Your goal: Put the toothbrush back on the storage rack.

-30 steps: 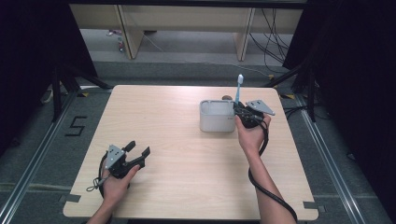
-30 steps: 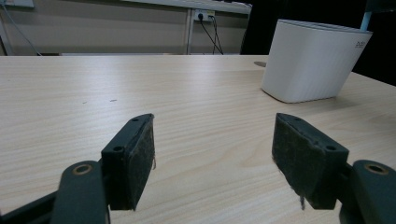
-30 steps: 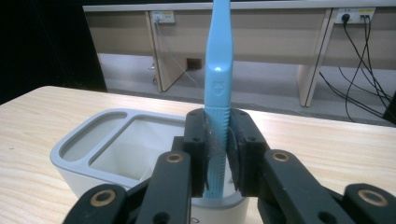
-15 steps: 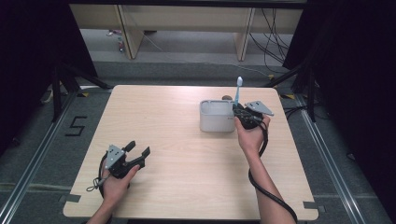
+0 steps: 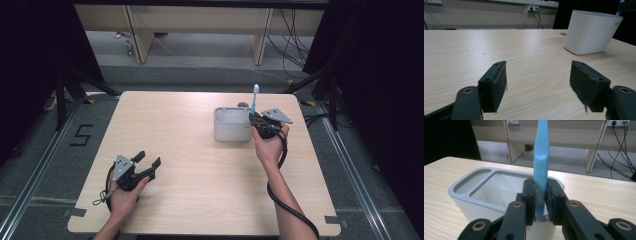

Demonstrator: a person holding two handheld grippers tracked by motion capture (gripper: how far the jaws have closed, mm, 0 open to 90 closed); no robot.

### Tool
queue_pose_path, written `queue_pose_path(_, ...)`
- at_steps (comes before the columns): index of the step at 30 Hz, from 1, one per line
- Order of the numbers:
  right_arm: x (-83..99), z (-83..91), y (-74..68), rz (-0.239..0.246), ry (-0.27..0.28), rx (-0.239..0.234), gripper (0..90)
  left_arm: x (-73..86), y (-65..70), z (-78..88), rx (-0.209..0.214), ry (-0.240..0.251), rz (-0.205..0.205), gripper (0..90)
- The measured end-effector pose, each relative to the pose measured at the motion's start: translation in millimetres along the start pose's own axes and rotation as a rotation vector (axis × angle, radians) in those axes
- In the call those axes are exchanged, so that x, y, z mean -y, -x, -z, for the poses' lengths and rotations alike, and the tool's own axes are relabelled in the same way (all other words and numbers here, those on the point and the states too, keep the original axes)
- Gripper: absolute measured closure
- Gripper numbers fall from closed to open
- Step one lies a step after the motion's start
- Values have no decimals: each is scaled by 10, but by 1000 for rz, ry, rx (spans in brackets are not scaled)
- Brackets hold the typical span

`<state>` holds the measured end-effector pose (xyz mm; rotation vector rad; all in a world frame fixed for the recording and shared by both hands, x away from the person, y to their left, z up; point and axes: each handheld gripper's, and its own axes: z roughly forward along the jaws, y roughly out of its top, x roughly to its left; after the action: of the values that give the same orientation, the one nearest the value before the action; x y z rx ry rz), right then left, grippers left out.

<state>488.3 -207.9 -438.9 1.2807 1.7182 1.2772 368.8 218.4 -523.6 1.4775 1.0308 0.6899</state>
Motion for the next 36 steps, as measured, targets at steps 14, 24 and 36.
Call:
queue_pose_path(14,9,-15,11,1,-13,-13,784,0,2,-1,0,-1,-3,292)
queue_pose_path(24,8,-10,27,17,-21,-9,784,0,5,-2,-2,-3,0,293)
queue_pose_path(36,35,-18,19,4,-54,-13,781,0,5,1,-3,-5,3,293)
